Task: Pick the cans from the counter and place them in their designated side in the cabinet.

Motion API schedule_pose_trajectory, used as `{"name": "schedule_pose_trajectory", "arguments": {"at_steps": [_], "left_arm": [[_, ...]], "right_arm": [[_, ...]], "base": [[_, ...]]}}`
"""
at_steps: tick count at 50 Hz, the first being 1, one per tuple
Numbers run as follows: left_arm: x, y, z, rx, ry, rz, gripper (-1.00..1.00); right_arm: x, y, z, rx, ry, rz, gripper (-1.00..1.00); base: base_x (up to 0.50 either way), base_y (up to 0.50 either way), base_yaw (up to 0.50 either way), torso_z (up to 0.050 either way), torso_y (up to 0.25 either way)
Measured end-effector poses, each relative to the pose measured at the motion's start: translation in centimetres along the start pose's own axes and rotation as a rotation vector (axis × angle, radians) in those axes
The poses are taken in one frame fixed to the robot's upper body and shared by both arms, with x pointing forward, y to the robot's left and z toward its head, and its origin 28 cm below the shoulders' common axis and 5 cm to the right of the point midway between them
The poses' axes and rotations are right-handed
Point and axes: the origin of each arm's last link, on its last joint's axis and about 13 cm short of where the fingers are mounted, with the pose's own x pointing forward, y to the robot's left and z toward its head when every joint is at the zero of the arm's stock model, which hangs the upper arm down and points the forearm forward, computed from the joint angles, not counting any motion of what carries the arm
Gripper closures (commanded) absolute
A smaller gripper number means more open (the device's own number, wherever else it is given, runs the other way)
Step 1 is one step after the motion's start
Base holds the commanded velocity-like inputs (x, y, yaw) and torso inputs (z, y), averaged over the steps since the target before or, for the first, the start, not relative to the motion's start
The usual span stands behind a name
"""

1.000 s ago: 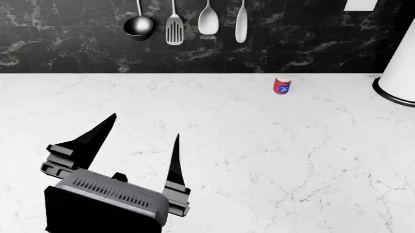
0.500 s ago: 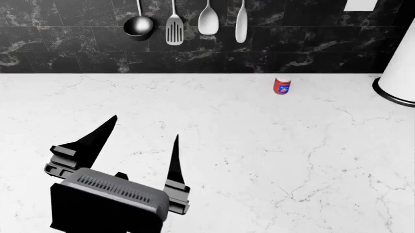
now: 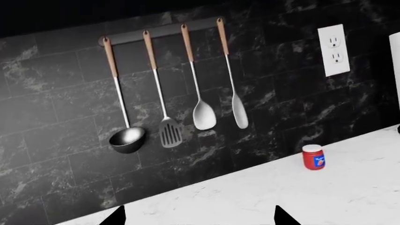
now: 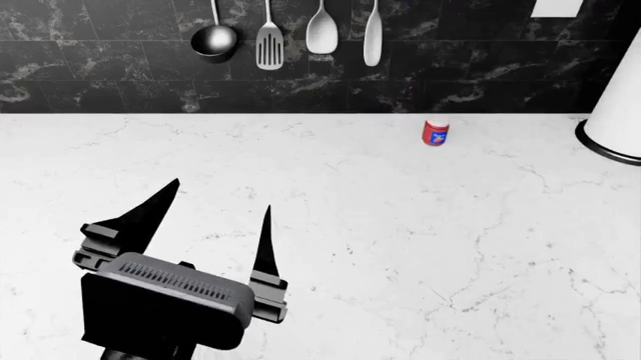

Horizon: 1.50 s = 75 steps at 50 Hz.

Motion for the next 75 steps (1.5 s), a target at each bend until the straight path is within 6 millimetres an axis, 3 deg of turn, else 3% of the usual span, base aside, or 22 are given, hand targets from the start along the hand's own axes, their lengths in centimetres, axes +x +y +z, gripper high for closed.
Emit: {"name": "schedule_pose_trajectory", "arguments": {"at_steps": [10,11,14,50,75], "left_arm": [[0.2,0.1,-0.3,-0.003,0.007,0.008,-1.00],[0.2,0.2,-0.3,-0.003,0.007,0.009,-1.00],[0.3,0.2,-0.3,-0.004,0.009,0.011,-1.00],[0.2,0.4,-0.4,-0.017,0.007,0.025,-1.00],[-0.7,0.4,0.2,-0.023,-0.010,0.028,-1.00]], "right_arm": [[0.5,-0.3,-0.6,0.030,-0.031,0.001,1.00],[0.5,-0.3,-0.6,0.033,-0.033,0.002,-1.00],[1.2,-0.3,-2.0,0.013,0.029,-0.006,-1.00],[1.7,1.4,-3.3,-0.215,0.070,-0.042,-1.00],[-0.1,2.8,-3.7,-0.307,0.029,-0.043,-1.00]], "base": [[0.00,0.00,0.00,0.000,0.000],[0.00,0.00,0.00,0.000,0.000],[0.00,0.00,0.00,0.000,0.000],[0.00,0.00,0.00,0.000,0.000],[0.00,0.00,0.00,0.000,0.000]]}}
